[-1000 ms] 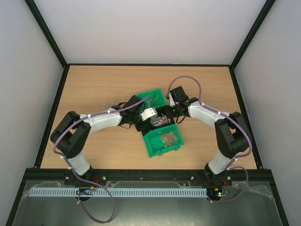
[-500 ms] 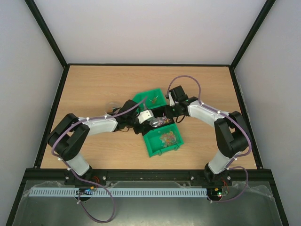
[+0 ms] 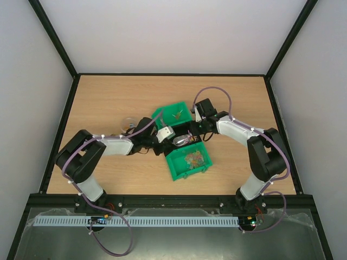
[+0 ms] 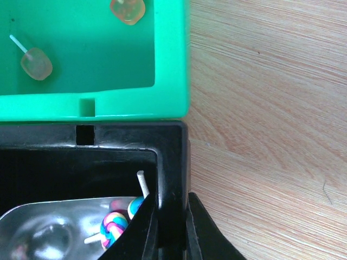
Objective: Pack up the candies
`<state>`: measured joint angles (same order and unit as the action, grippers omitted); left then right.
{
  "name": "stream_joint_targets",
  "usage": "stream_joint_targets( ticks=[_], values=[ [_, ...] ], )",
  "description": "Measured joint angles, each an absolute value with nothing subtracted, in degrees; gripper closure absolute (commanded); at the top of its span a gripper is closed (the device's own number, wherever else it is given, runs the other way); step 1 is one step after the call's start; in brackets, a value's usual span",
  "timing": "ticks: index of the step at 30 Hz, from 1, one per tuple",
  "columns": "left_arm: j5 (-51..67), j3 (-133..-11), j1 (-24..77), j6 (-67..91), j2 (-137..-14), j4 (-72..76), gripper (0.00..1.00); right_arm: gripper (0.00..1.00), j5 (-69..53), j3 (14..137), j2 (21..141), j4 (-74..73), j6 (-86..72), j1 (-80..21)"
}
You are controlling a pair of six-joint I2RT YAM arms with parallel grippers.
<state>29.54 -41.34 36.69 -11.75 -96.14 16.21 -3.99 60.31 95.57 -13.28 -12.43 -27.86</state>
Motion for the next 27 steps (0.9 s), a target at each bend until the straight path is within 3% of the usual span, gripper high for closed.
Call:
stream_joint_targets(
  ticks=[7, 27],
  values=[
    [32.27, -35.7, 34.65, -11.46, -92.03, 19.46, 0.98, 0.99, -4.05, 60.31, 95.57, -13.26, -11.94, -27.88],
    [34.22, -36.18, 32.27, -12.45, -92.64, 19.59, 0.98, 0.99, -3.75, 60.31, 95.57, -13.43, -10.87, -27.88]
  ],
)
